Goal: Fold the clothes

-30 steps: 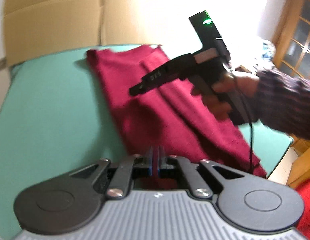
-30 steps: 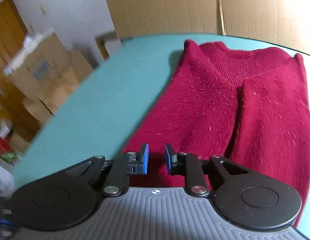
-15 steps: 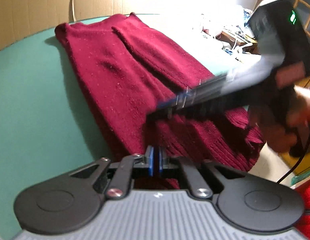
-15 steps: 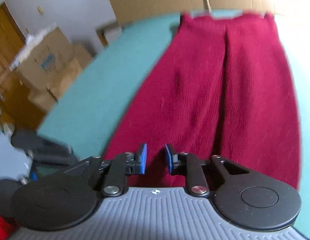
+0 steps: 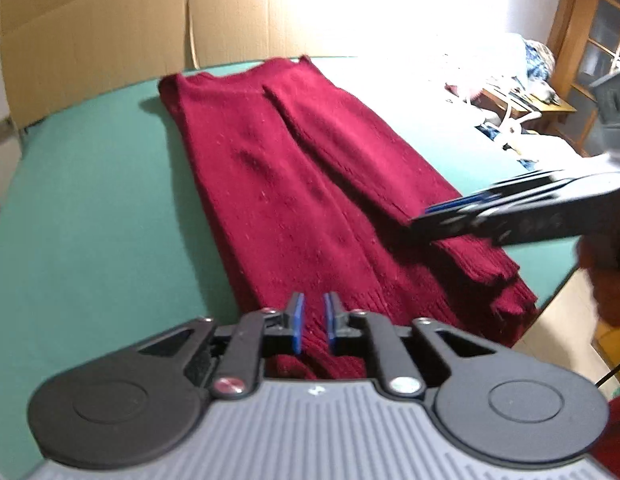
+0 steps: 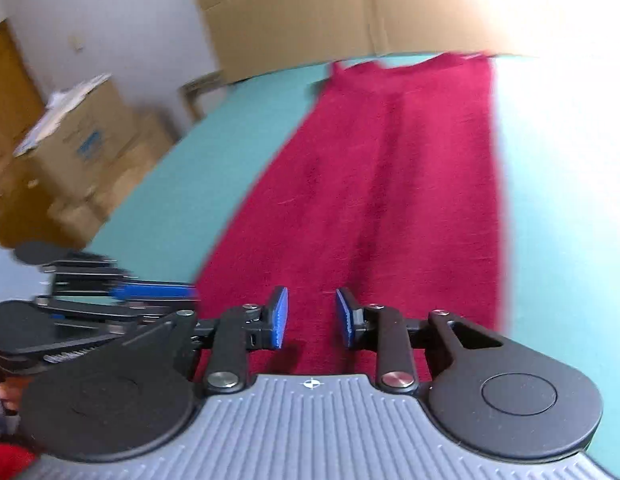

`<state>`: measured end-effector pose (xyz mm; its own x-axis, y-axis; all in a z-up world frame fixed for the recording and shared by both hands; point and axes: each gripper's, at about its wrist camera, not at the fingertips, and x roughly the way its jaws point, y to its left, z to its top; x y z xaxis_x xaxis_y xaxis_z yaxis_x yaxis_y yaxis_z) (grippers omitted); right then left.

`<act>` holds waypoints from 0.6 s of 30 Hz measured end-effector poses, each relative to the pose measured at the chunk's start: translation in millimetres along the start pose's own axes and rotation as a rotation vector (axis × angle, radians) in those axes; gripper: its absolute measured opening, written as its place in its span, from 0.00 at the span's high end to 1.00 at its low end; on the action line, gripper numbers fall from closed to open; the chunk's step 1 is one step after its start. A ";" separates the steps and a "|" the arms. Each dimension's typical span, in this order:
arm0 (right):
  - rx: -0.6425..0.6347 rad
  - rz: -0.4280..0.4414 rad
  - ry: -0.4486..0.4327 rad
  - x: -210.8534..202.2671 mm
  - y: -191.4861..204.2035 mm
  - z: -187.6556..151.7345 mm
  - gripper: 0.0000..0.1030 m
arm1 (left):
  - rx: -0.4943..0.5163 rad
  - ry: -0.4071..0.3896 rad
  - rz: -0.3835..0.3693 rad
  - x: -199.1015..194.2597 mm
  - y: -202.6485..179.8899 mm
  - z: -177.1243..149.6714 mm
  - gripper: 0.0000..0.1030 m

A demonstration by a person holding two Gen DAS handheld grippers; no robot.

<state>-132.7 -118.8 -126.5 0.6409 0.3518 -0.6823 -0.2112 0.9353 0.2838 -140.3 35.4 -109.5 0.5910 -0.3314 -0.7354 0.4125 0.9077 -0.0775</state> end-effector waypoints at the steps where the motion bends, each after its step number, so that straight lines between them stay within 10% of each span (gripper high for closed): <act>1: -0.006 -0.008 0.008 -4.7 -6.8 -2.0 0.70 | -0.008 0.003 0.007 0.6 -2.5 -0.5 0.88; 8: -0.177 -0.020 0.064 -5.7 -2.6 -36.9 0.61 | 0.009 0.042 0.028 11.0 -35.4 -8.9 0.82; 12: -0.207 -0.046 0.041 -6.6 -1.6 -45.6 0.89 | 0.019 0.059 0.046 17.3 -45.5 -14.5 0.72; 18: -0.207 0.011 0.054 -3.6 6.8 -41.6 0.78 | 0.008 0.067 0.050 18.9 -51.9 -16.2 0.74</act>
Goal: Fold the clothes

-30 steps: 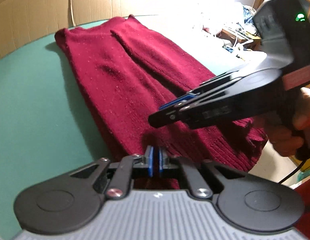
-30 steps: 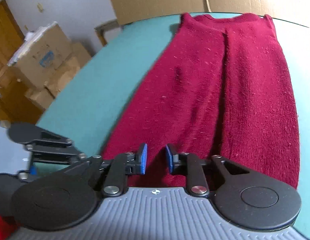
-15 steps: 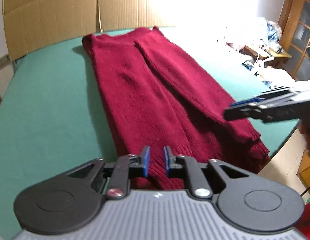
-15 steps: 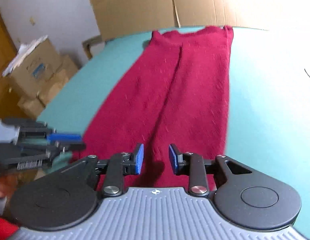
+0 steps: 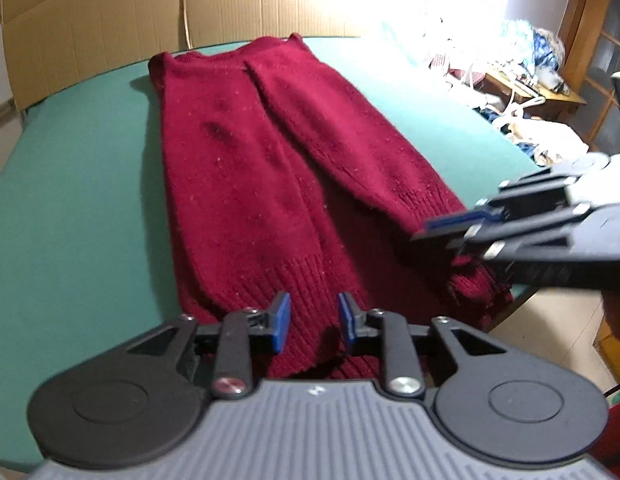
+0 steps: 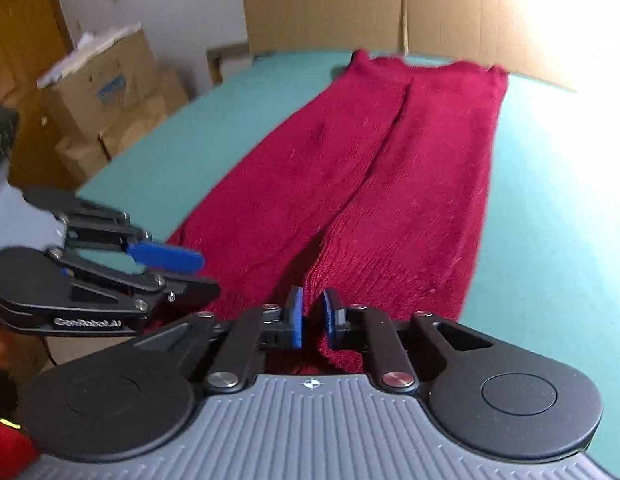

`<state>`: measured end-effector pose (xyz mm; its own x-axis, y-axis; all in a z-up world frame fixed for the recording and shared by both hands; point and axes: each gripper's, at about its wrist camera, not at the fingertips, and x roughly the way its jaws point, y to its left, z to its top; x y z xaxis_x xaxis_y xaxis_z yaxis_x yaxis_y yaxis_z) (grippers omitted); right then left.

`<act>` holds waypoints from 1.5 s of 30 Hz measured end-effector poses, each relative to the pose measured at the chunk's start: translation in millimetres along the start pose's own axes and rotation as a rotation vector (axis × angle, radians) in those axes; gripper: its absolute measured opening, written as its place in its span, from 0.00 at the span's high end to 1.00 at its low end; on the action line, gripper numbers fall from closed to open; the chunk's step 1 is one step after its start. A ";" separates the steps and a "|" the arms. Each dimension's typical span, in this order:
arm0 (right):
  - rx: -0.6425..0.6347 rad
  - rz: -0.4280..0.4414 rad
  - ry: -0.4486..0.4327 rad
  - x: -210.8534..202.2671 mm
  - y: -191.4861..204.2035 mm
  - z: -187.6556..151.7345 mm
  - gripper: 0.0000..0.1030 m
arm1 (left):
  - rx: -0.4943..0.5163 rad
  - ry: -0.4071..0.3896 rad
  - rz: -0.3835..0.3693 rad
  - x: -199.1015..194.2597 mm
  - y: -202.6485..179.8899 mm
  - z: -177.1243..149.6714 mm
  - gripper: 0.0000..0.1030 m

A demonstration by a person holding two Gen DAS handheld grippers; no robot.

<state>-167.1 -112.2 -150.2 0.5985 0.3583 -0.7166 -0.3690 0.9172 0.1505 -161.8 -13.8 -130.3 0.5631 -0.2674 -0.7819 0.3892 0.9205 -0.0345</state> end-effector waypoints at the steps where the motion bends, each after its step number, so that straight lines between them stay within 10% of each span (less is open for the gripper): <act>1: -0.012 -0.009 0.014 5.0 2.8 -2.1 0.75 | 0.003 0.005 0.004 1.1 -1.8 -0.6 0.74; 17: 0.121 -0.023 -0.021 -3.3 -3.6 9.4 0.68 | -0.205 -0.057 0.041 13.4 17.1 11.0 0.72; 22: 0.145 -0.082 0.061 12.8 -3.1 1.4 0.68 | -0.128 -0.064 0.088 16.5 -5.2 8.9 0.51; 27: 0.174 -0.092 0.069 1.5 -1.1 4.4 0.66 | -0.087 -0.068 0.118 8.3 -11.3 15.3 0.54; 31: 0.240 -0.155 -0.002 -24.6 -10.8 7.6 0.61 | -0.111 -0.092 0.192 -0.8 -4.8 32.4 0.28; 45: 0.240 -0.276 0.006 5.9 2.4 -6.1 0.77 | -0.196 0.051 0.240 36.2 17.2 33.2 0.15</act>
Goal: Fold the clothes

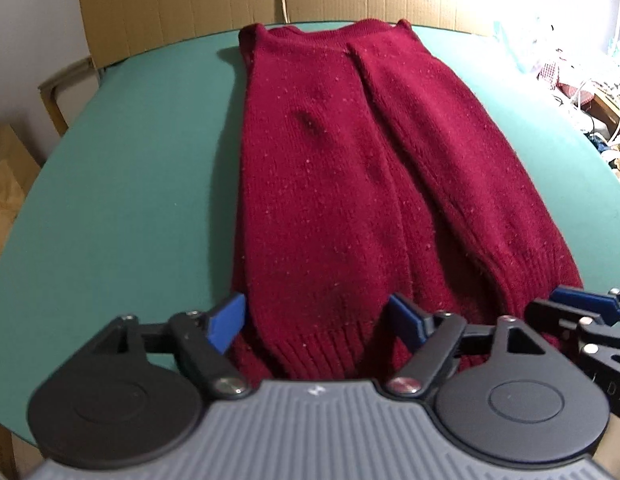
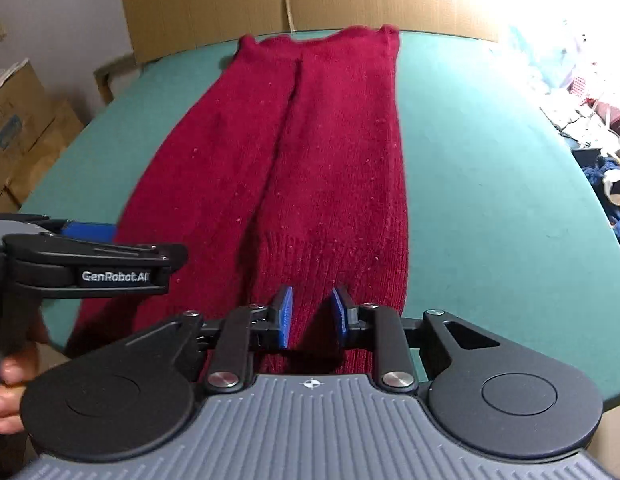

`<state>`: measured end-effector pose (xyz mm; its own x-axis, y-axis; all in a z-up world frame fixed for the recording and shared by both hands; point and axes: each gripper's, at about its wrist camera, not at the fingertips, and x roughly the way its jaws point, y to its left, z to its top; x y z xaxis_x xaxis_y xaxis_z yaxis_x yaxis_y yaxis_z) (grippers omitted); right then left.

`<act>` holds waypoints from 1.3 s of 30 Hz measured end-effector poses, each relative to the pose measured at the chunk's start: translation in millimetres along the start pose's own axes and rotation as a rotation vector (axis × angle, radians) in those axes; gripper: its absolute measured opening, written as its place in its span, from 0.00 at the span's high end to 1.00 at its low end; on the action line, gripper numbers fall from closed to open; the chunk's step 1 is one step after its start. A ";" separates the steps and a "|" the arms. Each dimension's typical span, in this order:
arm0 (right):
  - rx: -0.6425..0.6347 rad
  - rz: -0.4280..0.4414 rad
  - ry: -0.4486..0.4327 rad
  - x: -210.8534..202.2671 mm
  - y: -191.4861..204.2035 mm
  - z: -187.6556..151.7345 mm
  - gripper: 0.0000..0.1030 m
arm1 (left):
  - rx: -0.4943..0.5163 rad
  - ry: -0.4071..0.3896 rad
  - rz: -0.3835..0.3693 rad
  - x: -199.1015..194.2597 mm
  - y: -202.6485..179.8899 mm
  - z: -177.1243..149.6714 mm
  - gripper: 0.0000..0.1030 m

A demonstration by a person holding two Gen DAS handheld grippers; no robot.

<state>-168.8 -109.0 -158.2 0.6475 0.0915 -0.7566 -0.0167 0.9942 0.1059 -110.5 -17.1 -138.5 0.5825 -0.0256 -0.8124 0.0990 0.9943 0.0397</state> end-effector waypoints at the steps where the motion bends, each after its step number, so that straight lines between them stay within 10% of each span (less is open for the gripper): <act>1: -0.013 -0.009 -0.008 -0.1 2.2 -0.9 0.76 | -0.003 0.003 0.002 1.3 1.0 -0.2 0.13; 11: 0.008 -0.044 -0.012 2.0 10.8 0.2 0.69 | -0.025 0.014 -0.037 9.3 10.7 -2.3 0.08; 15: 0.022 0.025 0.010 -1.3 11.3 2.0 0.38 | -0.015 0.025 -0.053 7.3 11.1 0.9 0.11; 39: 0.068 -0.082 0.033 -11.0 -4.5 -0.7 0.56 | 0.117 0.013 -0.099 4.8 -1.2 -1.6 0.05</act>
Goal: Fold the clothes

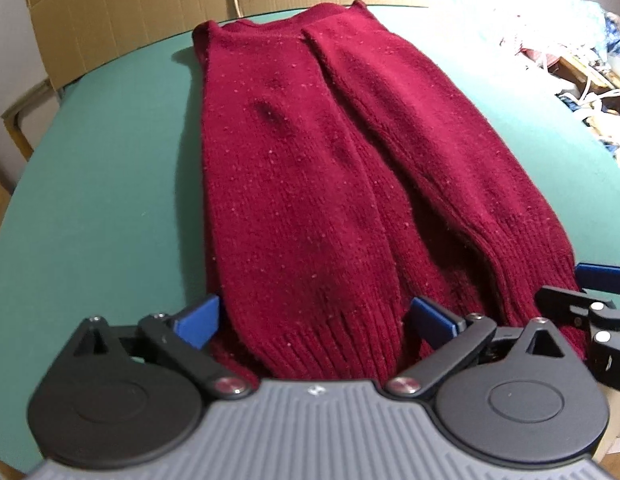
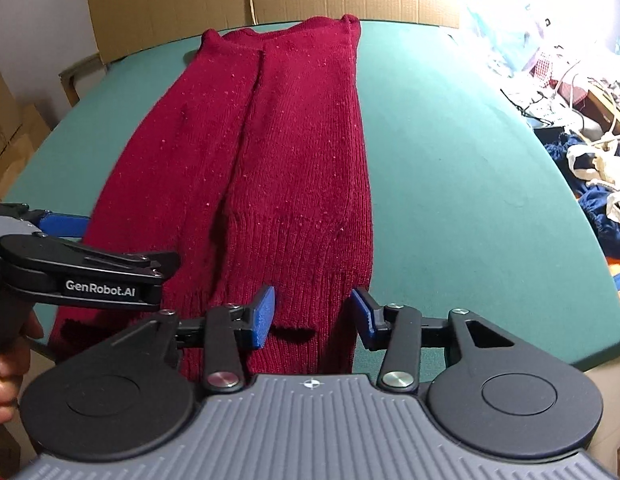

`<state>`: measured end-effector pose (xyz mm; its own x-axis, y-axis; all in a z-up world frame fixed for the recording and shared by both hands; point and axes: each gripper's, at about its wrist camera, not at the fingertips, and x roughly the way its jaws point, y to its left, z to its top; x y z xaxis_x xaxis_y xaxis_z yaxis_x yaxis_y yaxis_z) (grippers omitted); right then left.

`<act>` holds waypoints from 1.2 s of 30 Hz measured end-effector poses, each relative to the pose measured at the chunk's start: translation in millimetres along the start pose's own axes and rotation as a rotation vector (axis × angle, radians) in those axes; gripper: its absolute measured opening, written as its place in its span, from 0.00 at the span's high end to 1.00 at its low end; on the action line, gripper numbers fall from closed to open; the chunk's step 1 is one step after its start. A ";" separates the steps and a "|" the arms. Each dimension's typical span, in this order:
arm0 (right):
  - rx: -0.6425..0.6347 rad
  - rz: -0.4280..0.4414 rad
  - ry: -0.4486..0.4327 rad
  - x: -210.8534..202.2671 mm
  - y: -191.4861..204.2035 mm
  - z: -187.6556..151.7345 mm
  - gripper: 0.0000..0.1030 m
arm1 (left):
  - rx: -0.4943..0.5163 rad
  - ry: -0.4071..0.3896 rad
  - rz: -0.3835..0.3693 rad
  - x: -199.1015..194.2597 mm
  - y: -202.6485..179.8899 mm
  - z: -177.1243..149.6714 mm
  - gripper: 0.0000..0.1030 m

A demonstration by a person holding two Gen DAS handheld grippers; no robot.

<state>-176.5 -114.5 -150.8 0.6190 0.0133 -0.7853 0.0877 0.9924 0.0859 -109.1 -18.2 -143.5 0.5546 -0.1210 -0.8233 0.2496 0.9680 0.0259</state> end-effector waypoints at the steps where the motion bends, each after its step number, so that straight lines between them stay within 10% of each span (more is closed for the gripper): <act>1: 0.006 -0.001 -0.014 -4.4 -3.1 0.3 0.57 | -0.010 -0.009 -0.011 -3.4 5.3 -0.1 0.04; 11: 0.068 0.041 0.070 -13.8 -43.3 -2.6 0.55 | -0.129 0.048 -0.050 -20.9 74.6 -30.8 0.02; 36: 0.074 0.262 0.131 6.0 -48.6 5.6 0.47 | -0.066 0.090 -0.292 -16.3 55.5 -15.1 0.34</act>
<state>-172.6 -163.3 -156.3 0.5221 0.2881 -0.8027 -0.0018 0.9416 0.3368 -116.3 40.7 -137.2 0.3941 -0.3791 -0.8372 0.3345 0.9076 -0.2536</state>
